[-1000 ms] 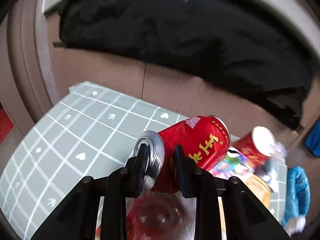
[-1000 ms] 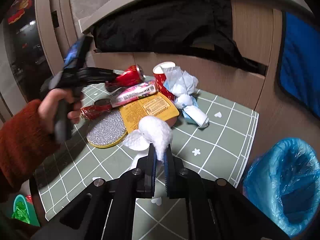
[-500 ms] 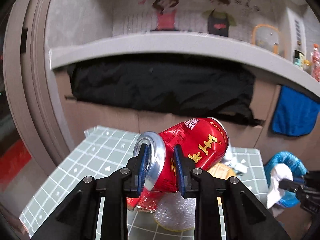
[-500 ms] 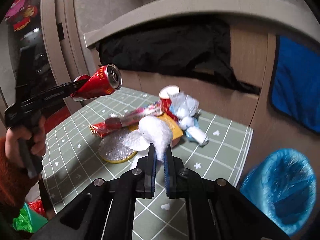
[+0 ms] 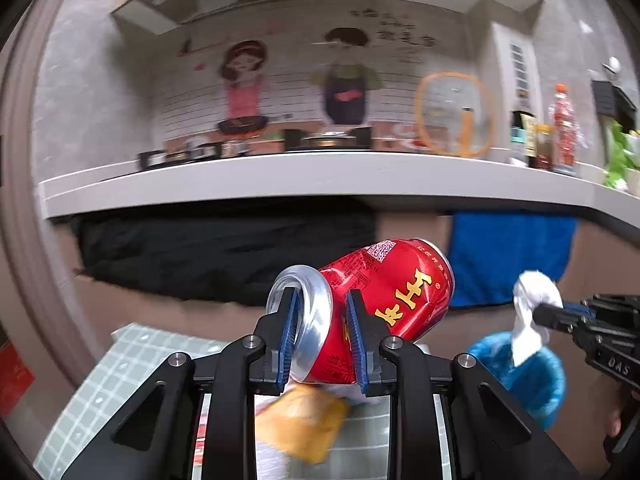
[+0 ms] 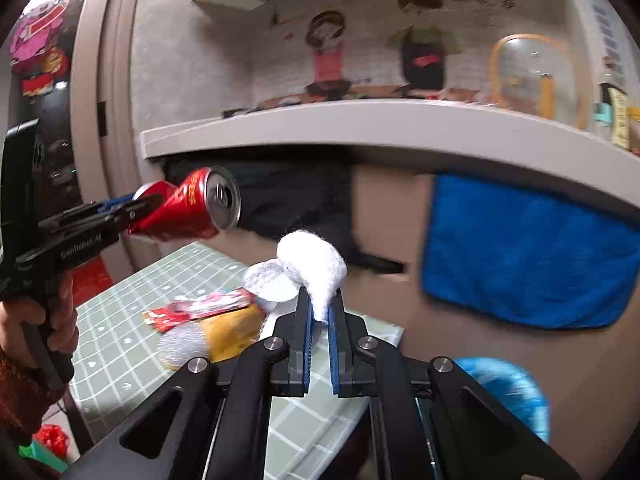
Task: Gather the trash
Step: 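Lift the red can and white tissue and carry both over the bin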
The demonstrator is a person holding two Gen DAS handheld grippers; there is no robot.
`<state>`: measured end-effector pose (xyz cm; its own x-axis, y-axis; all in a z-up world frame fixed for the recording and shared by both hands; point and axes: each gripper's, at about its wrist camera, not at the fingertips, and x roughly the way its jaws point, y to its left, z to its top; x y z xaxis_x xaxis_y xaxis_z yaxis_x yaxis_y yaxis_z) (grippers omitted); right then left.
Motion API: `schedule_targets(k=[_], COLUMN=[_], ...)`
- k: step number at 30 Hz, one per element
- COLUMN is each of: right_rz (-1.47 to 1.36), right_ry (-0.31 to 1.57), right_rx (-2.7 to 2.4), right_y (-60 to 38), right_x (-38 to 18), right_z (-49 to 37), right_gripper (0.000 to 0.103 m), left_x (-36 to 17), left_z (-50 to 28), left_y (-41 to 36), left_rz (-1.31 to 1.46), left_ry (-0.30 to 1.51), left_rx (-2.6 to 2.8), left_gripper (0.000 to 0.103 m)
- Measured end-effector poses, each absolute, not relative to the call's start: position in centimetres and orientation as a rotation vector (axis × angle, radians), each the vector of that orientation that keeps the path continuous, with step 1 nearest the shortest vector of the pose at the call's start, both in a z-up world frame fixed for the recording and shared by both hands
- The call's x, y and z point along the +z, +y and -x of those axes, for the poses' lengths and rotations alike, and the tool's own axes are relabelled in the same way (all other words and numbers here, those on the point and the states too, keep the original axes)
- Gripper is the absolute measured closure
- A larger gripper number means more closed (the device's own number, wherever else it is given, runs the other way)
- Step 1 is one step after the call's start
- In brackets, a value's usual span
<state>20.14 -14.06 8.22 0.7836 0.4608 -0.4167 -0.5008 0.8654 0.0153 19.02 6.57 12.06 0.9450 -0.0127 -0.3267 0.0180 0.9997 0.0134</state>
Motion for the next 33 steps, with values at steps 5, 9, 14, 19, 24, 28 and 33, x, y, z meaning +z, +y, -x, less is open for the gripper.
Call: schedule_targets(k=[5,9,14,19,24,28,33], right_rz=[0.088,0.064,0.034,0.012,-0.008,-0.035,-0.042], right_ry=[0.399,0.412,0.450,0.487,0.530,0.566,0.609], right_rx=[0.415,0.346,0.278,0.243,0.221,0.218,0.212], right_y=[-19.6,-23.6,-27.3,-29.8,-31.5,-32.4,-32.6], right_x=[8.7,8.1,6.7,5.0,3.1,1.6,0.0], right_z=[-20.2,-20.5,-20.9,-21.3,-22.0,-23.0,-24.1], right_gripper=[0.096,0.096,0.096,0.096,0.096,0.096,0.096], left_x=[11.6,10.3,7.4,4.5,2.5,1.2,0.1], left_z=[-21.0,-22.8,-24.4,-25.8,-27.0,-28.1,-29.4], left_y=[0.5,-4.2,-9.3,-12.4,-13.7,-13.9,-13.9], left_rz=[-0.045,-0.056,-0.091,-0.116,-0.118,-0.103,-0.089], left_ry=[0.352,0.394,0.464,0.540,0.604,0.656,0.707], left_rx=[-0.119,-0.208,-0.283,-0.321,-0.341,-0.352,-0.367], left_gripper=[0.078,0.078,0.079,0.079,0.079,0.079,0.079])
